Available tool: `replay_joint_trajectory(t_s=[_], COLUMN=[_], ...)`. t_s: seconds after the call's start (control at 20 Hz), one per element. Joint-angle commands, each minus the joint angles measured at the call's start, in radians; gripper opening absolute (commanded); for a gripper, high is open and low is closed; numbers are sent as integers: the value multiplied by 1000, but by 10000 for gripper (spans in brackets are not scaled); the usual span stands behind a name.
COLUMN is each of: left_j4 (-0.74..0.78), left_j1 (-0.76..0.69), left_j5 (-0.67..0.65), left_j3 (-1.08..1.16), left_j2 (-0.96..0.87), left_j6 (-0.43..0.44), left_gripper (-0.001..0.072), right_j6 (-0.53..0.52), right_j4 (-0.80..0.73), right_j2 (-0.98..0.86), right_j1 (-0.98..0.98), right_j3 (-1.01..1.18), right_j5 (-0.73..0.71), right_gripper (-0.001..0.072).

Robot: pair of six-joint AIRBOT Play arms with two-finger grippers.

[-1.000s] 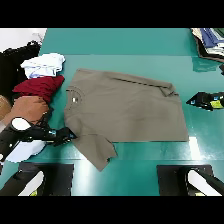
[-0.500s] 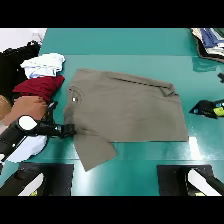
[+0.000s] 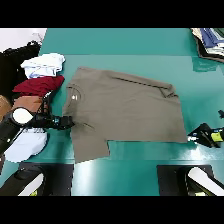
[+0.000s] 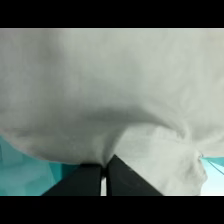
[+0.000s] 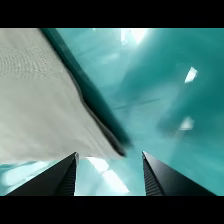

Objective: Fold the shirts.

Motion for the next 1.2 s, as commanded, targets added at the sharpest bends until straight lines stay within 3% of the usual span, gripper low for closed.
replay_joint_trajectory(t_s=[0.0,0.15,0.25,0.3,0.35,0.4,0.5,0.75,0.95,1.15], left_j4=[1,0,0,0,0,1,3,51,60,60], left_j1=[0,0,0,0,0,0,0,0,0,0], left_j5=[3,3,0,-2,-8,-15,-29,-142,-283,-330], left_j3=[5,5,5,5,5,5,10,288,758,1278], left_j2=[1,1,1,1,1,1,3,6,6,5], left_j6=[-1,-1,-1,-1,0,0,11,108,143,130], left_gripper=[26,26,26,26,26,26,25,26,25,26], right_j6=[-34,-34,-34,-34,-34,-34,-34,53,81,81], right_j4=[73,84,82,83,83,83,84,91,90,87], right_j2=[-45,-63,-62,-62,-62,-62,-43,175,321,369], right_j1=[-1,84,128,146,161,174,206,316,373,372], right_j3=[-62,-61,-60,-60,-60,-60,-60,102,448,851], right_j5=[-58,-89,-94,-92,-84,-72,-49,-11,-29,-110], right_gripper=[451,430,301,295,217,86,13,13,12,12])
